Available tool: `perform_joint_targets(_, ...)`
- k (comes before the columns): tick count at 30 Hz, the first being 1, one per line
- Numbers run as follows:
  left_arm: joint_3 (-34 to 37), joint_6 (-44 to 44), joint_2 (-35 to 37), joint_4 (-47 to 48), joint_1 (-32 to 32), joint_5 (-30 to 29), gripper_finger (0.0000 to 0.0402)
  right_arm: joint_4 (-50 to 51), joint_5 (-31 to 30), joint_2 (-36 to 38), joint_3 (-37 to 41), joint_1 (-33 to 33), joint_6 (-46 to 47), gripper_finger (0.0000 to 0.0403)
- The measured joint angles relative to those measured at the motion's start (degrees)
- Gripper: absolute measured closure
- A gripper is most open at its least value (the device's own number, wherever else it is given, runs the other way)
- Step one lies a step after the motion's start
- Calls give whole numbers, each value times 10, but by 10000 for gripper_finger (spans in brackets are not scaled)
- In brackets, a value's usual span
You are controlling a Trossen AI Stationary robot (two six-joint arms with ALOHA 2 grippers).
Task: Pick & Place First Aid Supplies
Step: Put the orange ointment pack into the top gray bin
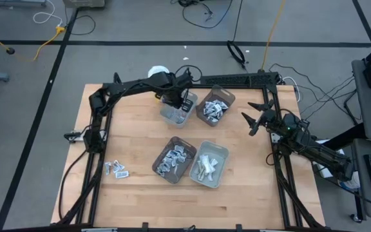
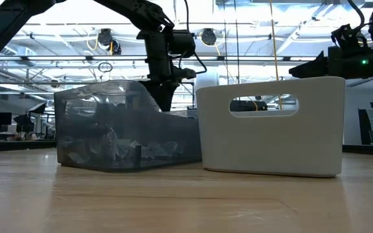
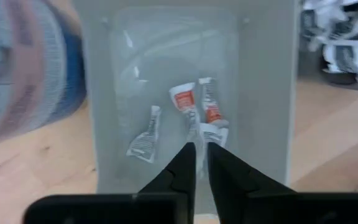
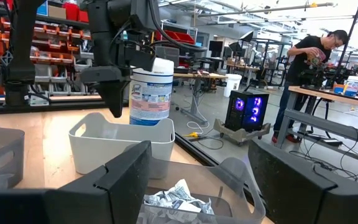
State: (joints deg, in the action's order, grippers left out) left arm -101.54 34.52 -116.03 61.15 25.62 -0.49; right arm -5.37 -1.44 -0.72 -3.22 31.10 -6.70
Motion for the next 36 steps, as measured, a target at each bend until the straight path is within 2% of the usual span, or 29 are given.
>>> perform_joint_targets(4,0,12,0,3,-3,-26,323,0,0,0,0,0,0,140)
perform_joint_targets(12,1,12,0,3,-6,-26,233,0,0,0,0,0,0,140)
perform_joint_targets(18,1,-70,8,8,-9,16,190,0,0,0,0,0,0,140)
perform_joint_targets(27,1,-178,18,135,-25,85,199,0,0,0,0,0,0,140)
perform_joint_targets(32,3,-179,21,194,-42,86,212,0,0,0,0,0,0,140)
perform_joint_targets(36,60,-172,70,165,-62,85,220,0,0,0,0,0,0,140)
